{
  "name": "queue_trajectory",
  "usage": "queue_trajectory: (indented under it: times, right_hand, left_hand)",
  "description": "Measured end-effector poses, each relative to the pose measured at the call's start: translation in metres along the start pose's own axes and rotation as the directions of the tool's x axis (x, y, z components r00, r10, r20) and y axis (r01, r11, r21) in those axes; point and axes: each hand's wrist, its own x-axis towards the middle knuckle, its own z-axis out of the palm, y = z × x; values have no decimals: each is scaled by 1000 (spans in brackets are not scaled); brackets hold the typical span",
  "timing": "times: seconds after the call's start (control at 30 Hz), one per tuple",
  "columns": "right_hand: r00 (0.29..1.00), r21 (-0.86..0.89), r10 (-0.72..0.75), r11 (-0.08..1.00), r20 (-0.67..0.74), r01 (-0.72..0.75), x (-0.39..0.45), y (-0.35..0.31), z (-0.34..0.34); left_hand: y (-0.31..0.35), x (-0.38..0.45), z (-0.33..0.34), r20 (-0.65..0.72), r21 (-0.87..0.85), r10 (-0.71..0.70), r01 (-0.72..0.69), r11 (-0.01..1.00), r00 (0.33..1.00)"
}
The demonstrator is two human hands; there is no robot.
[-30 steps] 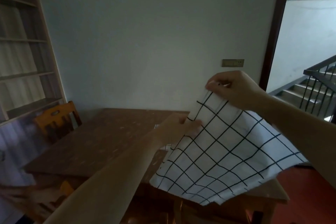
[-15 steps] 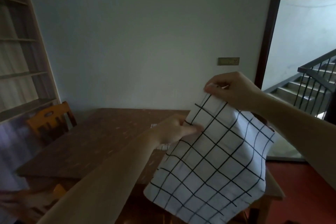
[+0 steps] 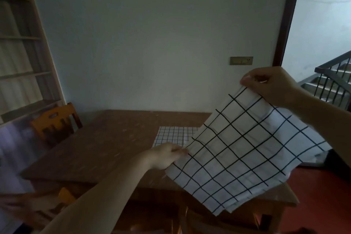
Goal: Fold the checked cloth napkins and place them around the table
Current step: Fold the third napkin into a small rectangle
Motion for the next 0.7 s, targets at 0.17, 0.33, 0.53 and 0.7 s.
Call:
queue_trajectory:
  times: [0.17,0.33,0.53,0.7]
  right_hand:
    - [993,12,61,998,-96,-60,1,4,-11]
    - [997,2,65,998,-42,-65,2,-4,-11]
    - [973,-53,-98,992,211,111,4,-43,15]
    - [943,25,43,998,330,-55,-1,-46,26]
  left_hand:
    - [-20,1,7,-68,86,58,-52,995,996]
    - [-11,-7,0,-50,112,36,-31,993,998]
    - [67,-19,-14,-81,-47,294,-299,953,952]
    - [106,0,-21,-419,-264,314,-445,856,852]
